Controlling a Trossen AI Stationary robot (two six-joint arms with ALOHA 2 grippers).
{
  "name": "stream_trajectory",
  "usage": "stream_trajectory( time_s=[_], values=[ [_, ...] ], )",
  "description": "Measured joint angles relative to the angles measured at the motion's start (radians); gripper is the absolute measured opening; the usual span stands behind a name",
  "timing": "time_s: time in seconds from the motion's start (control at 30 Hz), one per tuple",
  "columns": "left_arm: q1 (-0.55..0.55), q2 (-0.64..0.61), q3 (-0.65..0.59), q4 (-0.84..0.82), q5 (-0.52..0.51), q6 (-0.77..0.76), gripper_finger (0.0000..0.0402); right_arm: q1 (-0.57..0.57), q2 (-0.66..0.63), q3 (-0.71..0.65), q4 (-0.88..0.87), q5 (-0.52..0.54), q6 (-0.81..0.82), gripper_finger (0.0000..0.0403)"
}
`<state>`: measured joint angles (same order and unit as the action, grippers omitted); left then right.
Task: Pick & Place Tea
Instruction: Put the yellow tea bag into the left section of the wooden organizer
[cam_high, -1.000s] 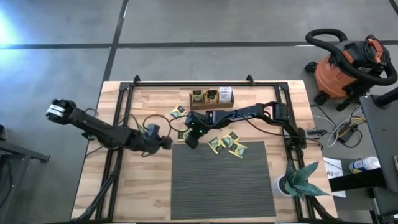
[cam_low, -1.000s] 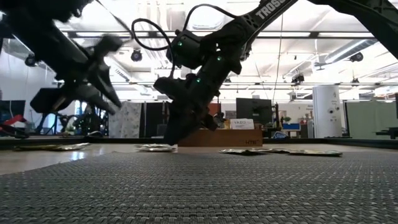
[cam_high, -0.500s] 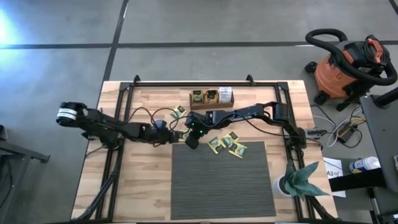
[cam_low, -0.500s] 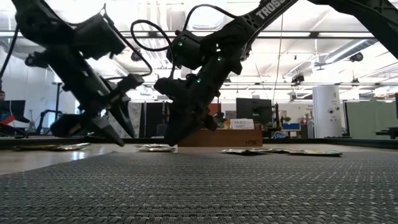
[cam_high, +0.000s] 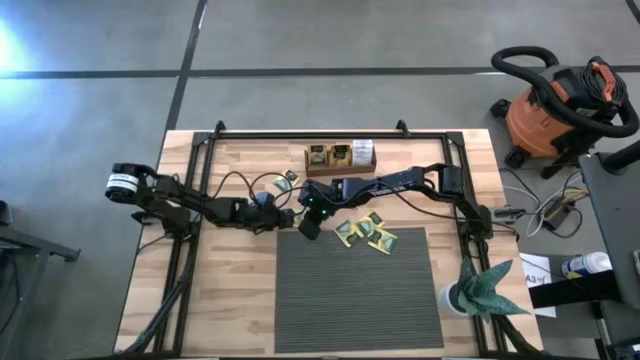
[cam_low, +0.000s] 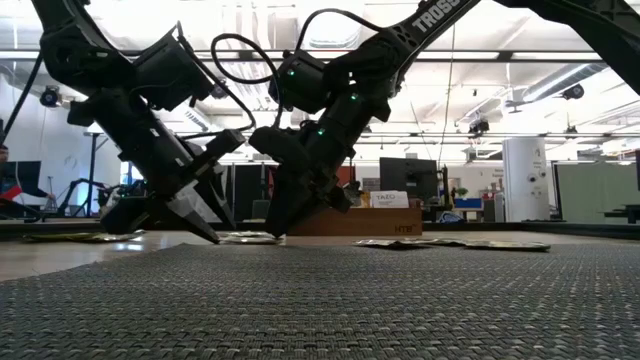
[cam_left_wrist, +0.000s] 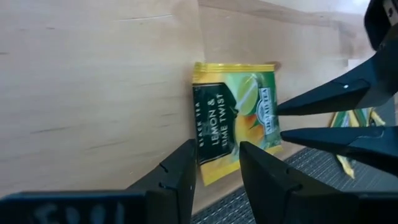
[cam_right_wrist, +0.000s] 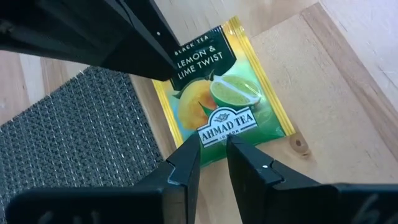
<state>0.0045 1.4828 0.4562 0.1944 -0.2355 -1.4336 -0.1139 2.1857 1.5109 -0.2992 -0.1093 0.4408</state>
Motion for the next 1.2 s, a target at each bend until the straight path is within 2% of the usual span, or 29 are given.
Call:
stream_trajectory(
  time_s=[0.63,0.73,0.97,1.2],
  values=[
    [0.021,0.025,-0.001,0.079,0.017,0.071,0.0120,0.000,-0.002,-0.044,0.056,-0.003,0.004,0.0079],
    [0.021,0.026,0.001,0.076,0.017,0.090,0.0098,0.000,-0.002,-0.044,0.056,-0.004,0.004,0.0079],
    [0.021,0.026,0.017,0.072,0.017,0.165,0.0009,0.000,-0.013,-0.045,0.040,-0.004,-0.002,0.0079],
    [0.027,-0.043,0.053,0.011,0.013,0.301,0.0001,-0.010,-0.131,-0.045,-0.050,0.006,-0.129,0.0079]
  ],
)
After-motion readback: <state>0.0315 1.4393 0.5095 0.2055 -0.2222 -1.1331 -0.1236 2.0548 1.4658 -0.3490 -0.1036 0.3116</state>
